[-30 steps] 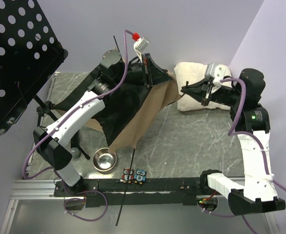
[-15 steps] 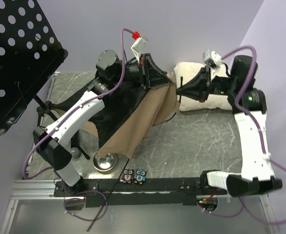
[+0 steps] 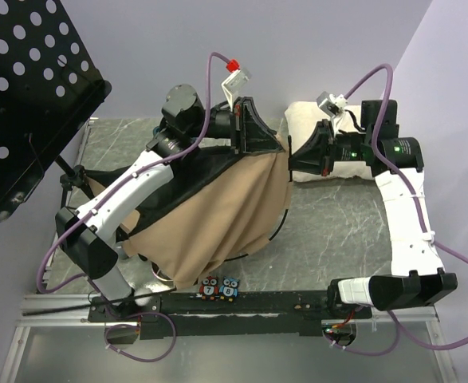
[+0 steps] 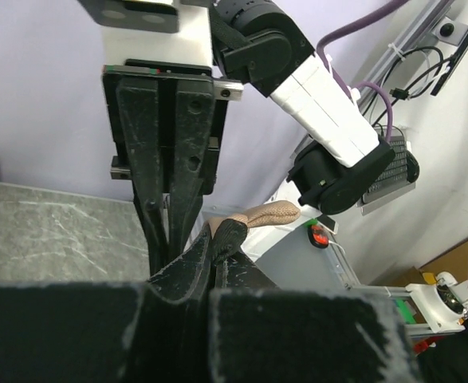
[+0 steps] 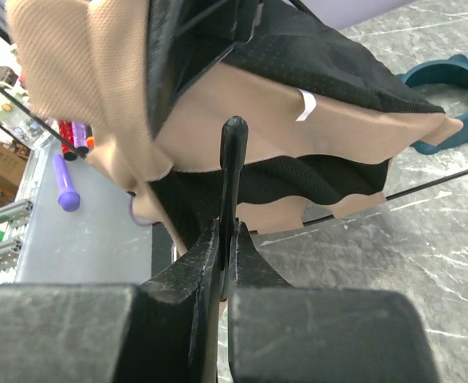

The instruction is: Set up the pet tent

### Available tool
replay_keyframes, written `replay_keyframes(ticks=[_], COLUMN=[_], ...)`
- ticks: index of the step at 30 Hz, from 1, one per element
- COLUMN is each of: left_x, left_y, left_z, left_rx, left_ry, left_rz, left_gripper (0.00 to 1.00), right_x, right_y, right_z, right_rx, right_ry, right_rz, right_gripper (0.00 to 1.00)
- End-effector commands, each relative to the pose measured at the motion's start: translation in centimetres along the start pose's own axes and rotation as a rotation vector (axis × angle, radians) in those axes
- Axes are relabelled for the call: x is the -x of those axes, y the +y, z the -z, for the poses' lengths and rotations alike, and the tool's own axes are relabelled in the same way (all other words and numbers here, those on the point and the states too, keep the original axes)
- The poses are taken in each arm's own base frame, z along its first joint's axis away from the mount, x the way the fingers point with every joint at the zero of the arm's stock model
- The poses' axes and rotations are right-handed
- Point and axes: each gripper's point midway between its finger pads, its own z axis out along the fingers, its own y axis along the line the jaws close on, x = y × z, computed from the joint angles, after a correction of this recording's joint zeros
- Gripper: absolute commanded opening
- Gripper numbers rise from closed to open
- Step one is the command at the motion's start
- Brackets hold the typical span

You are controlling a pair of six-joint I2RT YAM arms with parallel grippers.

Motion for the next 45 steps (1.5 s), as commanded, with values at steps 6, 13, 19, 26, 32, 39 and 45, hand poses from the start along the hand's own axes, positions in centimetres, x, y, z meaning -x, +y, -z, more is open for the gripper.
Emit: replay_keyframes(ticks=[6, 13, 19, 26, 32, 39, 45], left_x=[11.9, 12.4, 12.2, 11.5, 10.5, 9.4, 9.3], left_y=[-7.4, -5.8, -5.5, -5.6, -6.4, -7.1, -7.0], left_z=[2.7, 3.1, 3.0, 2.9, 2.9, 2.6, 2.2], left_rx=[0.032, 0.082, 0.084, 0.065, 0.036, 0.007, 0.006], left_ry=[-0.390, -0.416, -0.410, -0.389, -0.358, -0.314, -0.311], left_rz=[-0.341, -0.306, -0.297, -0.294, -0.312, -0.331, -0.332], left_gripper=[0.01, 0.01, 0.01, 0.01, 0.01, 0.01, 0.01], right_x=[-3.6, -4.6, -4.4, -4.2, -4.1, -4.0, -4.0], right_y=[0.9, 1.4, 1.3, 1.0, 0.9, 0.6, 0.7], right_z=[-0.1, -0.3, -0.6, -0.8, -1.0, -1.1, -1.2], right_rx=[-0.060, -0.056, -0.060, -0.063, -0.057, -0.058, -0.056], right_ry=[0.091, 0.132, 0.139, 0.151, 0.149, 0.155, 0.161], right_rz=[-0.051, -0.031, -0.009, -0.015, -0.031, -0.035, -0.032], right_gripper=[0.00, 0.00, 0.00, 0.00, 0.00, 0.00, 0.00])
